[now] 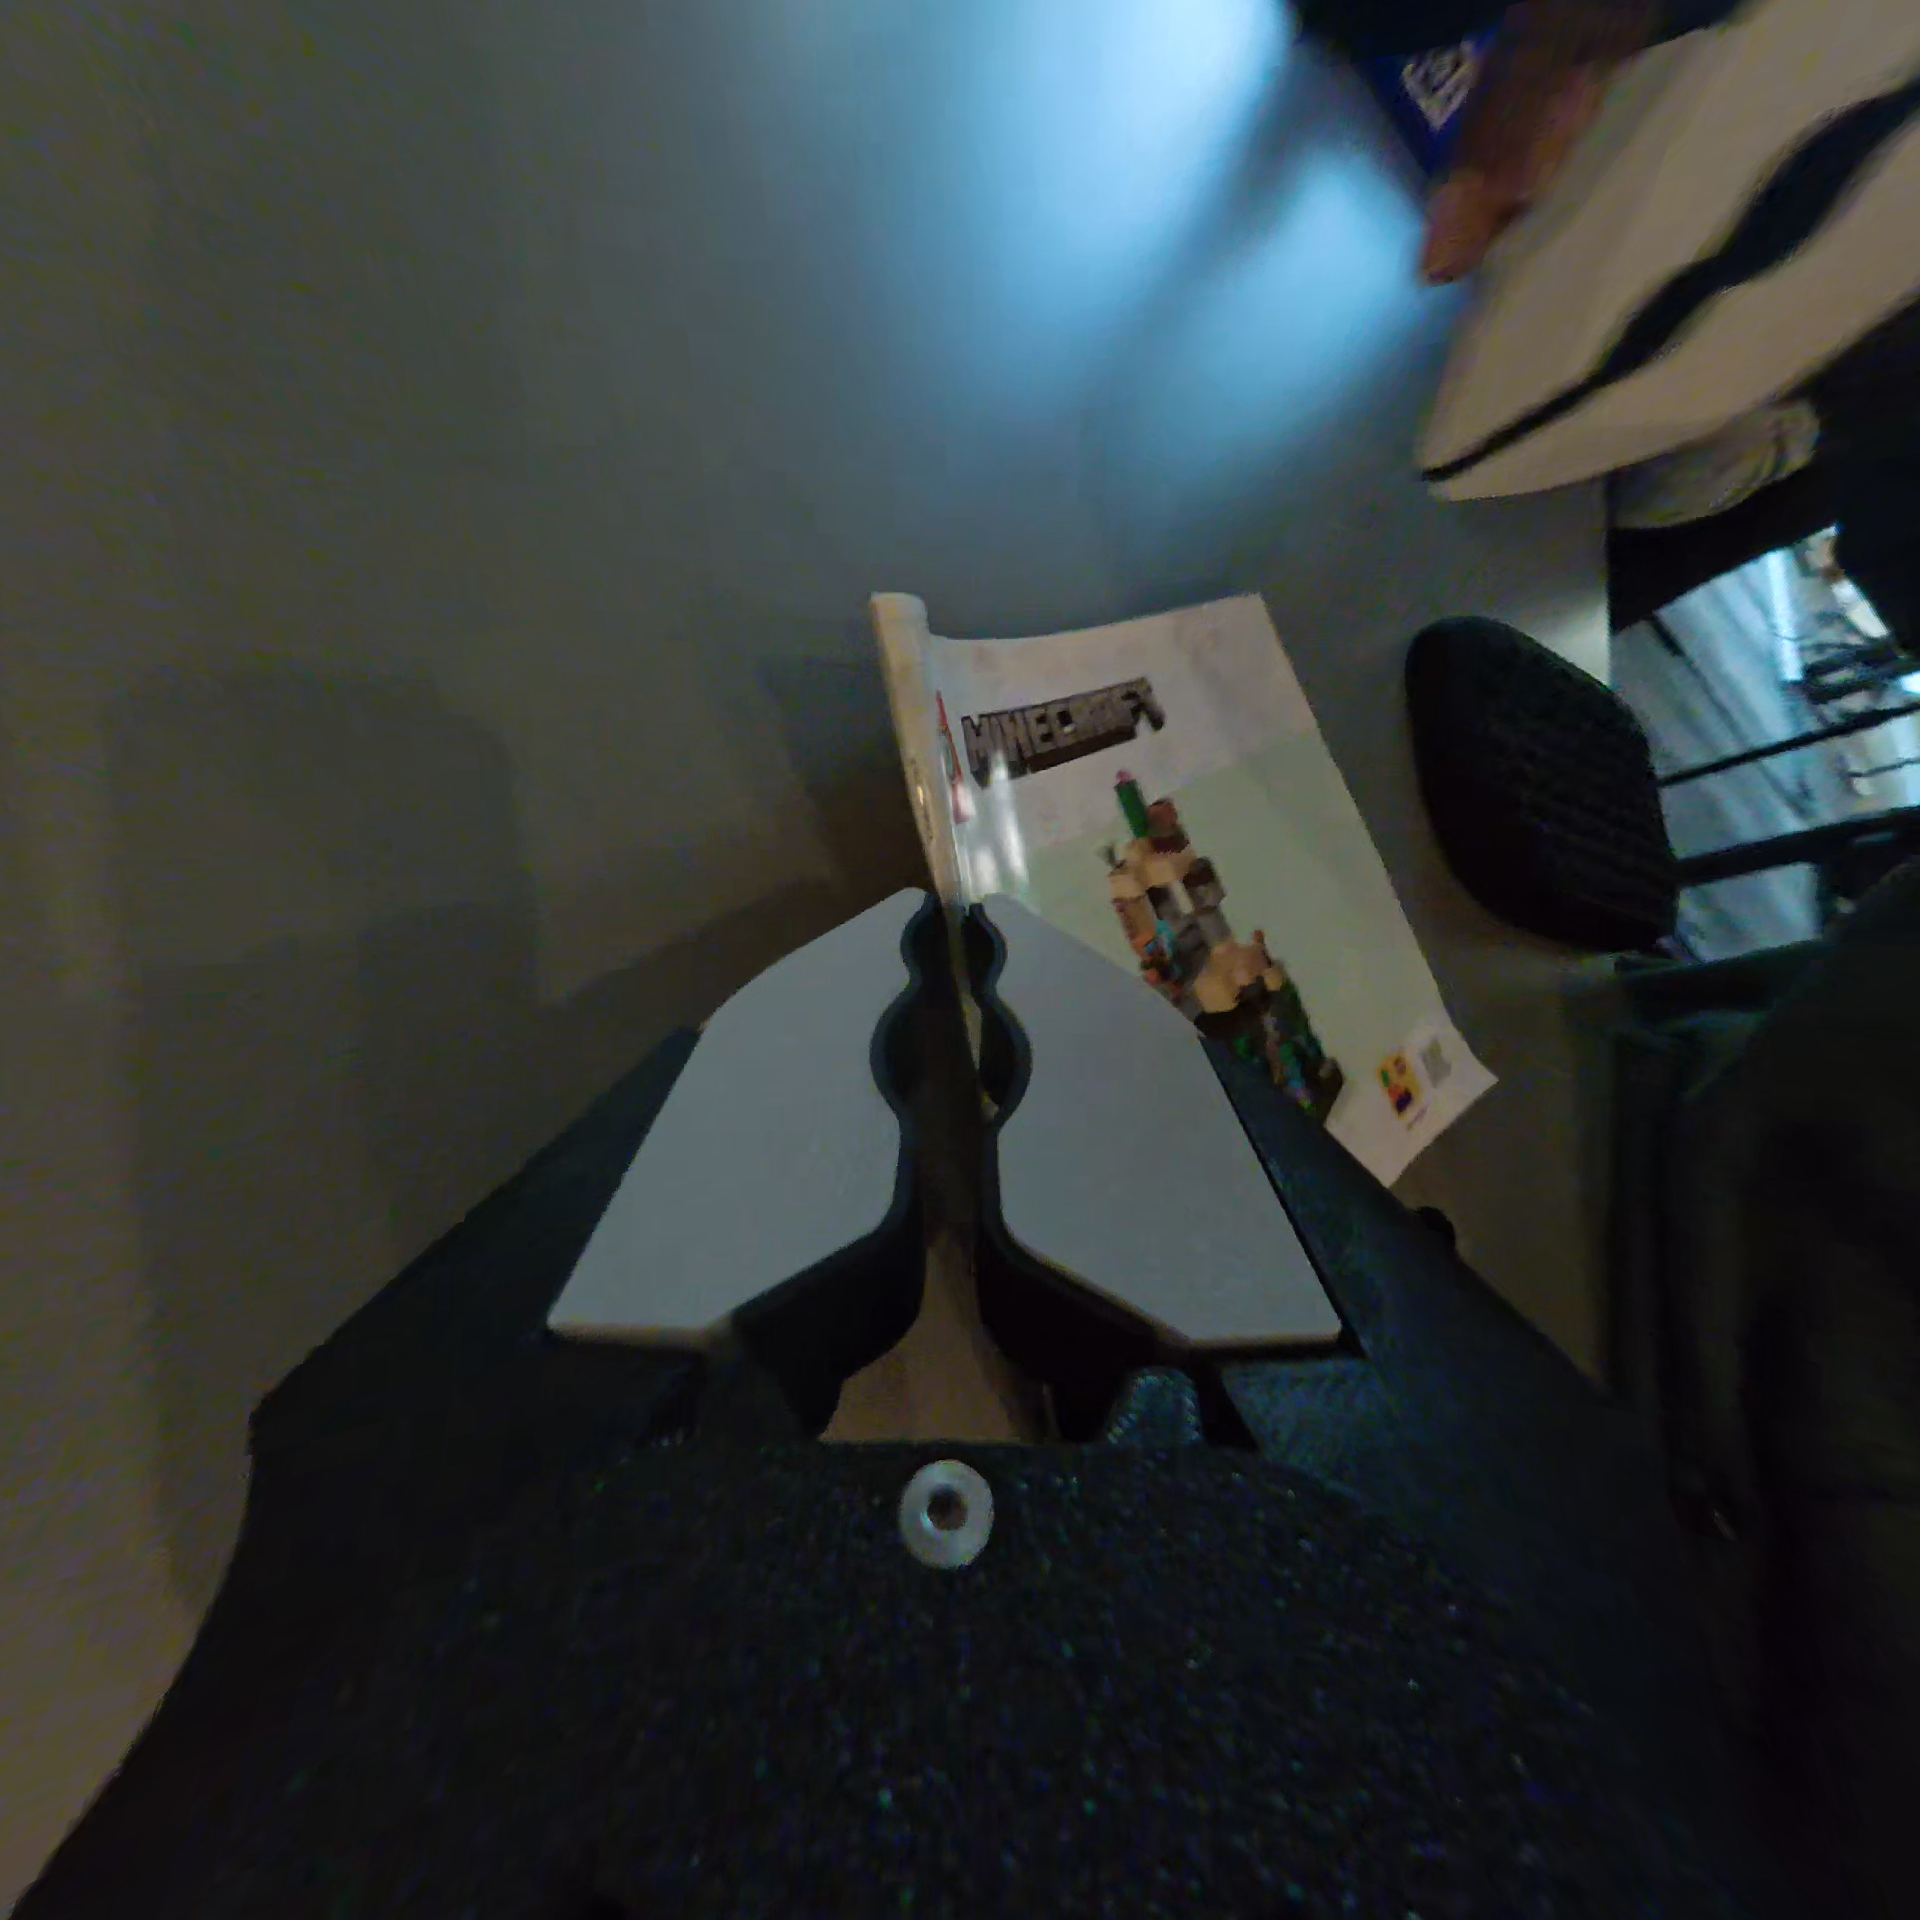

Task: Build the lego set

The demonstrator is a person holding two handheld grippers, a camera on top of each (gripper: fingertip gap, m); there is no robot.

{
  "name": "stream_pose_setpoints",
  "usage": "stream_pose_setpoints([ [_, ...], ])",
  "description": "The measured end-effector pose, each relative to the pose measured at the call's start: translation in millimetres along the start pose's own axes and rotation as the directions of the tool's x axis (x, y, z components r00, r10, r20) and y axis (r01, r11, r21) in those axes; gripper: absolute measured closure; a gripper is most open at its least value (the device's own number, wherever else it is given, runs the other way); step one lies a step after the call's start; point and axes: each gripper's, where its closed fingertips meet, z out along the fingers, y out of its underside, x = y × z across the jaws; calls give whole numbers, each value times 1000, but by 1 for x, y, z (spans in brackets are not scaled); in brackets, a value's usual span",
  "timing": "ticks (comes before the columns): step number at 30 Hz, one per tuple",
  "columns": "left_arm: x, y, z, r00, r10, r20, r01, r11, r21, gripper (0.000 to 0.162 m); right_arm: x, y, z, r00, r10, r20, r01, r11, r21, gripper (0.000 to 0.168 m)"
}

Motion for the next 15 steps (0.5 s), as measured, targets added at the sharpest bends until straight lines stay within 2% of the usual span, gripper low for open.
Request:
stream_pose_setpoints([
  [1,5,-3,-3,1000,28,8,-28,999,26,158,1,3,1,999,36,2,-36,999,-1,168],
  [3,17,-10,-11,994,98,40,-101,992,76,158,4,10,3,993,115,13,-115,993,15,168],
  [4,23,-12,-16,987,143,68,-150,984,99,158,5,13,5,986,164,33,-165,986,22,158],
  [5,29,-14,-20,978,183,95,-194,973,122,158,4,18,8,972,226,67,-228,974,16,136],
  [7,39,-17,-30,960,237,150,-261,950,169,158,-4,23,14,932,328,153,-334,942,17,122],
  [10,54,-17,-44,933,299,199,-343,908,240,159,-14,29,25,894,391,218,-402,916,4,101],
  [12,64,-16,-53,920,324,219,-378,879,289,158,-18,32,34,864,428,267,-443,897,-5,100],
  [14,68,-16,-63,915,321,246,-391,857,336,158,-24,33,40,842,438,315,-452,892,-31,116],
  [15,69,-15,-68,916,314,251,-390,847,362,159,-26,30,41,834,437,336,-456,890,-26,131],
])
